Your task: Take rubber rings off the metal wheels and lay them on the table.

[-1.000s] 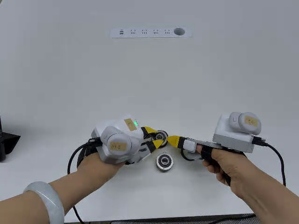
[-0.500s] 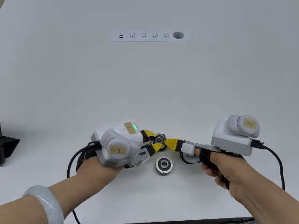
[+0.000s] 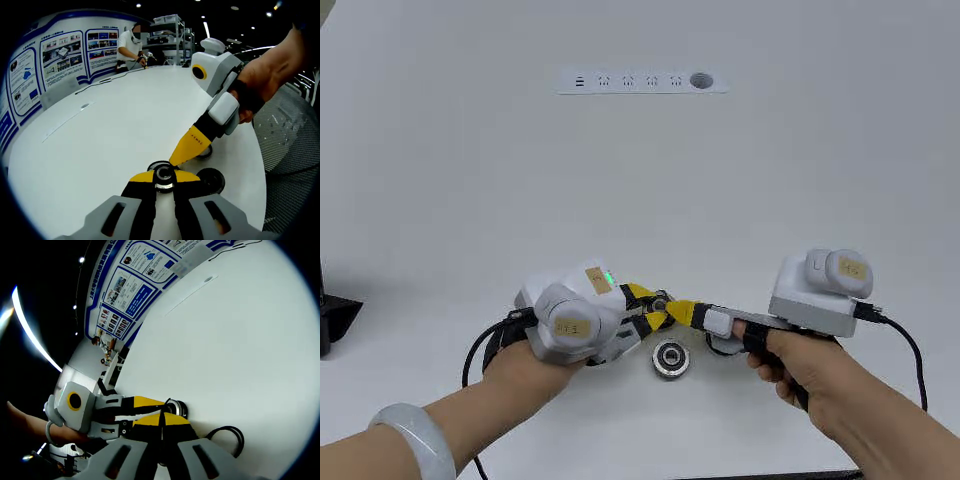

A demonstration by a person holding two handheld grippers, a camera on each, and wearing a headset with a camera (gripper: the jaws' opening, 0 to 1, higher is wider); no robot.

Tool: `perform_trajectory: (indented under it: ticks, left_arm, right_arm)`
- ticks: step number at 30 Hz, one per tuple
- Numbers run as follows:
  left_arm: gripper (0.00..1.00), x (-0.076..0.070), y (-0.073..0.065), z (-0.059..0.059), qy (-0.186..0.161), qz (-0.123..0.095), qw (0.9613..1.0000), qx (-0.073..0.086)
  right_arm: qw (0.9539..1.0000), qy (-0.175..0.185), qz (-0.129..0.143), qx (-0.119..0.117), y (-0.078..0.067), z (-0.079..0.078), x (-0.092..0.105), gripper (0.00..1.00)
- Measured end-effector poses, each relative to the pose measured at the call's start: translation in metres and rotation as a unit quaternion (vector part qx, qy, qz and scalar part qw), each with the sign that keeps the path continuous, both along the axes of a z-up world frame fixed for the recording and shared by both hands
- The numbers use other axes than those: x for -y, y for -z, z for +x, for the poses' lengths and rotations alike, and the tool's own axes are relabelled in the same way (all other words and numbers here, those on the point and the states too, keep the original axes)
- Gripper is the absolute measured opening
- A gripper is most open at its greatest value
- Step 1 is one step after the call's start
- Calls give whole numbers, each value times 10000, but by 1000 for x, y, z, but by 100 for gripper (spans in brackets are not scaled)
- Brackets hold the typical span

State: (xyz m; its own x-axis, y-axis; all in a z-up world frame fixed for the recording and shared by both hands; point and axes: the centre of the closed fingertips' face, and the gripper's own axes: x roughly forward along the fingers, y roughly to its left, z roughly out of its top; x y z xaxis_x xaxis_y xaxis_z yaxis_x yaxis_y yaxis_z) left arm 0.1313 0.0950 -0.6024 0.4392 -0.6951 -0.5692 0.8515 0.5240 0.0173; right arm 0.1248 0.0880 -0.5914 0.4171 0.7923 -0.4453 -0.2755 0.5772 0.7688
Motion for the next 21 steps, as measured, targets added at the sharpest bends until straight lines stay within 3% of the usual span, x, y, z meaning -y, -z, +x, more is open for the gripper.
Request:
perform_trajectory:
  ticks: [2, 7, 21]
  left_arm:
    - [12, 0, 0, 0, 2, 2, 10000, 3]
    - [12, 0, 0, 0, 0, 4, 10000, -2]
    - [14, 0, -1, 0, 54, -20, 10000, 17]
  right_arm:
    - [9999, 71, 109, -7, -4, 2, -1, 2]
    - [9999, 73, 94, -14, -4, 2, 1, 2]
    - [9998, 162, -72, -64, 3, 1, 3, 2]
